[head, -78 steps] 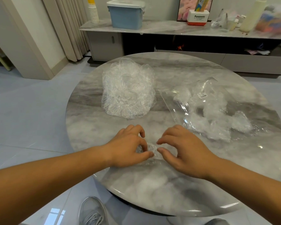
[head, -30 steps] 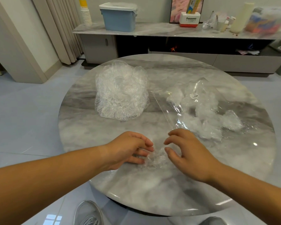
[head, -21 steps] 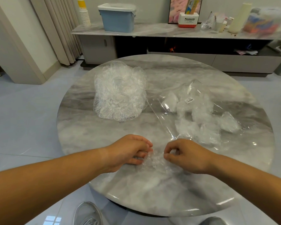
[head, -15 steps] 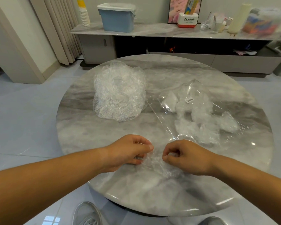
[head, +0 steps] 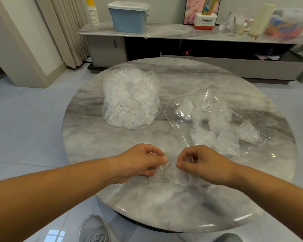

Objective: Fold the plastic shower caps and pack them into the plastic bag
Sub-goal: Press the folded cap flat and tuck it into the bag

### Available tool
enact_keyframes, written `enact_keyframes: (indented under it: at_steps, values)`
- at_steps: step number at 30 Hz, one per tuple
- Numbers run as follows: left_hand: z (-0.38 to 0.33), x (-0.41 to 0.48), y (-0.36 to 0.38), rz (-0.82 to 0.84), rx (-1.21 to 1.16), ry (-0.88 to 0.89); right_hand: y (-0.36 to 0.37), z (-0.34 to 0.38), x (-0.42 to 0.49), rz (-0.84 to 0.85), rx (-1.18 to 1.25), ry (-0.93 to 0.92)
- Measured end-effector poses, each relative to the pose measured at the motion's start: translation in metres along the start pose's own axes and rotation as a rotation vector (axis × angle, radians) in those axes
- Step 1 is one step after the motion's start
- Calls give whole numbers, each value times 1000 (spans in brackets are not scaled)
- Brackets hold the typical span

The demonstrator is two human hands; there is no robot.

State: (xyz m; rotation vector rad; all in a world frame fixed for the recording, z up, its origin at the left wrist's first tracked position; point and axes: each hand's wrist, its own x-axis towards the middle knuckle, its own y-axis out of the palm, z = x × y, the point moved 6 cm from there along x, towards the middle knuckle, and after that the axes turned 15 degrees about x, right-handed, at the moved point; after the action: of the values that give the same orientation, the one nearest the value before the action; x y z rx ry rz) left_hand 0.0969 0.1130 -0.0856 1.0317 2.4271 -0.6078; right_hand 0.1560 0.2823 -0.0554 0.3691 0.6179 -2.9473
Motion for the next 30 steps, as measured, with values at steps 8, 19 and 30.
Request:
enact_keyframes:
  at_steps: [8, 19, 30]
  values:
    - [0, -2, -2, 36, -112, 9, 29, 4, -10, -16, 479, -78]
    - [-3, -2, -23, -206, 48, 89, 65, -1, -27, 292, -484, -393]
    - [1, 10, -29, -220, 562, 4, 61, -6, -28, 322, -479, -362]
